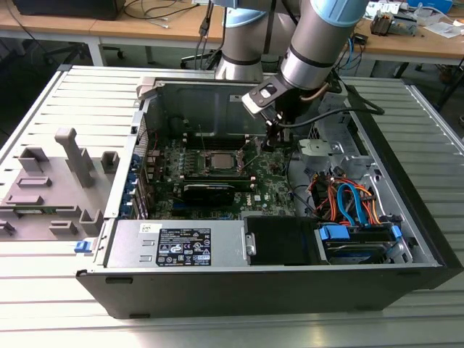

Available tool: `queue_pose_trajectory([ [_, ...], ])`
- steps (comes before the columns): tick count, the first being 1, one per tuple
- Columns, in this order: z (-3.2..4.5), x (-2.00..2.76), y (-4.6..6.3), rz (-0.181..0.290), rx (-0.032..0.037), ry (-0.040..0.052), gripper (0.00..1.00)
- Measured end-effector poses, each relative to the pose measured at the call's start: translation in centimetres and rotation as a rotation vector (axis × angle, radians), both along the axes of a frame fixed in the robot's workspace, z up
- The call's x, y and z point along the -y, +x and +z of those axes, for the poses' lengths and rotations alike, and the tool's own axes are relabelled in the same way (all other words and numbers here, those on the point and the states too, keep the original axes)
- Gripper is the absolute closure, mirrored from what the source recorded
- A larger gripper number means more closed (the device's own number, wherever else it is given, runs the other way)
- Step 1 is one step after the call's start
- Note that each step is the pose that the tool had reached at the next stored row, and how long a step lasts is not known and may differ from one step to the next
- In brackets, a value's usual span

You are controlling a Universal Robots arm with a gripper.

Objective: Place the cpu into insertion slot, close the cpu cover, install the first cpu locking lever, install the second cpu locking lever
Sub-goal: 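Close the cpu cover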

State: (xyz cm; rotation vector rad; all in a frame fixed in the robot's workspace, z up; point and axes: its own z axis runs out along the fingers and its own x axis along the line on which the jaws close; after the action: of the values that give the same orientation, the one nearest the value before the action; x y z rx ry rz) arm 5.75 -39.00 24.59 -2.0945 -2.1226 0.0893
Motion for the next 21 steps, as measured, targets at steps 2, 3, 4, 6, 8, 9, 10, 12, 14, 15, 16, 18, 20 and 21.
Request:
queue_pose_trajectory([
  [2,0.00,0.18,-0.2,0.001,0.0003,0.0001,0.89],
  [3,0.00,0.22,-0.4,0.001,0.0005,0.0000,0.89],
  [4,-0.01,0.25,-0.7,0.001,0.0008,0.0003,0.89],
  [6,-0.03,0.26,-1.1,0.001,0.0012,0.0009,0.89],
  [8,-0.04,0.26,-1.8,0.001,0.0022,0.0017,0.89],
  [9,-0.04,0.26,-2.0,0.001,0.0027,0.0020,0.89],
  [10,-0.05,0.26,-2.3,0.001,0.0032,0.0021,0.89],
  [12,-0.05,0.26,-2.6,0.001,0.0039,0.0023,0.89],
  [14,-0.07,0.26,-3.0,0.001,0.0047,0.0027,0.89],
  [15,-0.07,0.26,-3.2,0.001,0.0051,0.0030,0.89],
  [16,-0.08,0.26,-3.5,0.001,0.0056,0.0033,0.89],
  [18,-0.13,0.26,-3.9,0.001,0.0061,0.0036,0.89],
  [20,-0.25,0.26,-4.3,0.001,0.0064,0.0041,0.89],
  [21,-0.32,0.26,-4.5,0.001,0.0065,0.0042,0.89],
])
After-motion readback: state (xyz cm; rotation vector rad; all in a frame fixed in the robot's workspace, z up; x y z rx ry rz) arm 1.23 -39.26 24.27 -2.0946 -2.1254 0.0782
